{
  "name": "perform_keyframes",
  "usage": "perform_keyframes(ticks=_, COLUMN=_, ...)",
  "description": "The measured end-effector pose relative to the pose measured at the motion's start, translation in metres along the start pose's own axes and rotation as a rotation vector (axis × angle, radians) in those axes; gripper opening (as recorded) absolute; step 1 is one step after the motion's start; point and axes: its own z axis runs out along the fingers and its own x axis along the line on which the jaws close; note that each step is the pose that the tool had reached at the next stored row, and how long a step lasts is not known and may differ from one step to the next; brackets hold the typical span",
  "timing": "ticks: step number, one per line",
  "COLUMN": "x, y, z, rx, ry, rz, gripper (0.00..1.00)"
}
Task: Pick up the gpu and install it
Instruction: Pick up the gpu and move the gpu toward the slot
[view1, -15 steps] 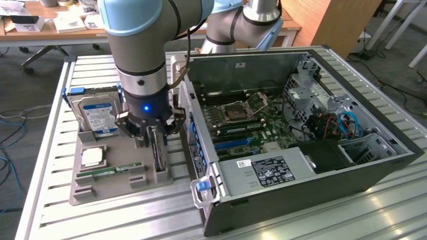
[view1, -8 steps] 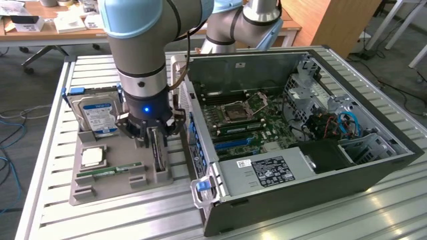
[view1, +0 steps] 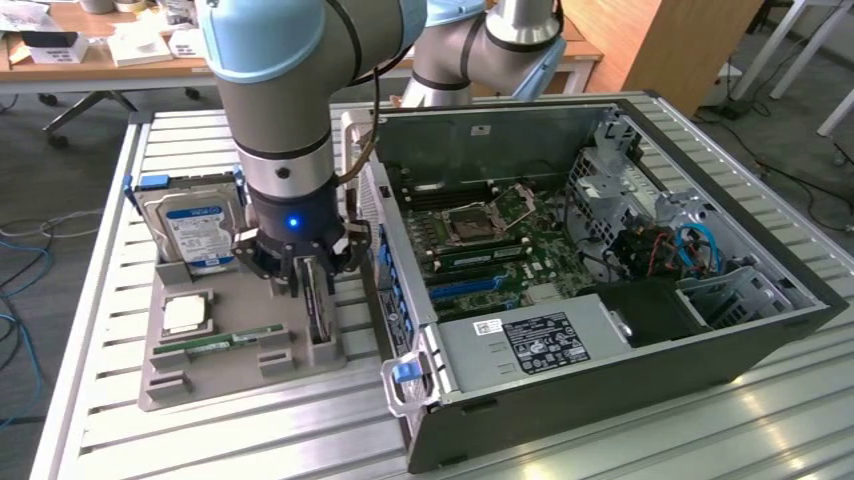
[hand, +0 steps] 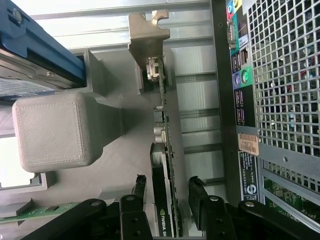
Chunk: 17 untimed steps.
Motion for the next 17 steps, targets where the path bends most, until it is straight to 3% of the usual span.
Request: perform_keyframes(ticks=17, x=0.0031, y=0.0014, z=0.0016, rx=-0.0001, ry=0.0002, rz=-0.006, gripper=0.47)
